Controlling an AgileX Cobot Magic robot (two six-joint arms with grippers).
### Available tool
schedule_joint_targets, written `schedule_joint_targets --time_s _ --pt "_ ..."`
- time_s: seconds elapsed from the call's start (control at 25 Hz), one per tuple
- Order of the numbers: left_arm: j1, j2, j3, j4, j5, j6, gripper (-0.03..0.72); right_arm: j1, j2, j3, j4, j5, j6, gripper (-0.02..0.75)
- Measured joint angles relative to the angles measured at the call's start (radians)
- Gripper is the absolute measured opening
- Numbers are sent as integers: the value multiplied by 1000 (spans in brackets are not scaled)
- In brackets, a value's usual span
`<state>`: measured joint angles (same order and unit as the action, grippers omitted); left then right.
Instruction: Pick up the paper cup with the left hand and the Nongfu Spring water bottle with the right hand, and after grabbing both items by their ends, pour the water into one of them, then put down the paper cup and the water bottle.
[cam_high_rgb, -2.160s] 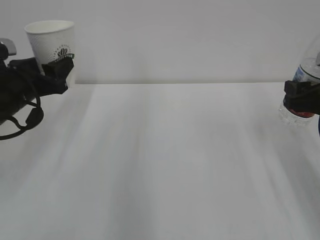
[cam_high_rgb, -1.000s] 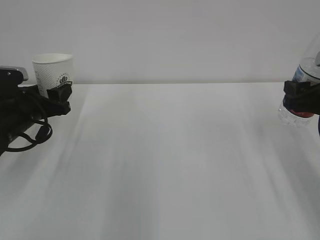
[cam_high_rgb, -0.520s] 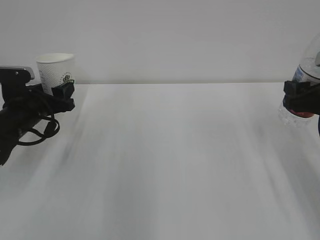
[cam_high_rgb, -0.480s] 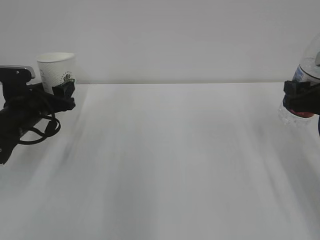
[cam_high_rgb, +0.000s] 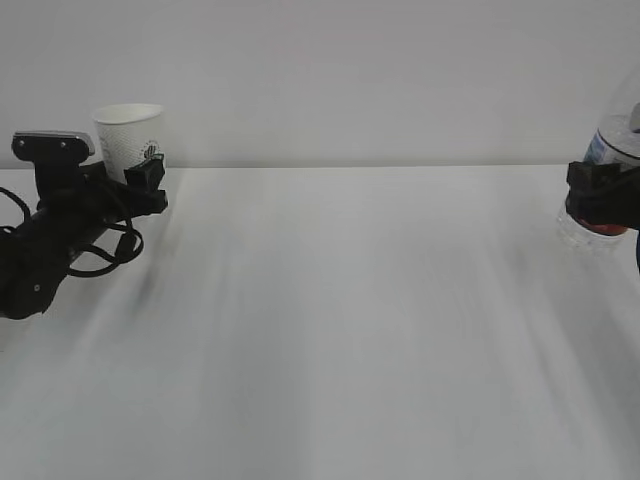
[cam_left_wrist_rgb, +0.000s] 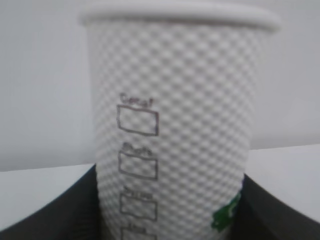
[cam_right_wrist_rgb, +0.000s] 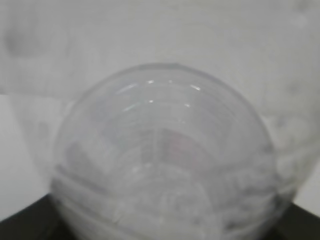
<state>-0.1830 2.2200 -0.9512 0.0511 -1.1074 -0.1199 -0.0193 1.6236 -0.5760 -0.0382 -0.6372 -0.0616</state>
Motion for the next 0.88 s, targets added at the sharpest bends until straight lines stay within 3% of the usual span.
schedule_joint_targets --time_s 0.32,0.88 --pt "0 100 -75 0 0 0 448 0 0 0 -39 0 0 492" --pt "0 134 -87 0 -22 -13 447 0 0 0 -41 0 0 492"
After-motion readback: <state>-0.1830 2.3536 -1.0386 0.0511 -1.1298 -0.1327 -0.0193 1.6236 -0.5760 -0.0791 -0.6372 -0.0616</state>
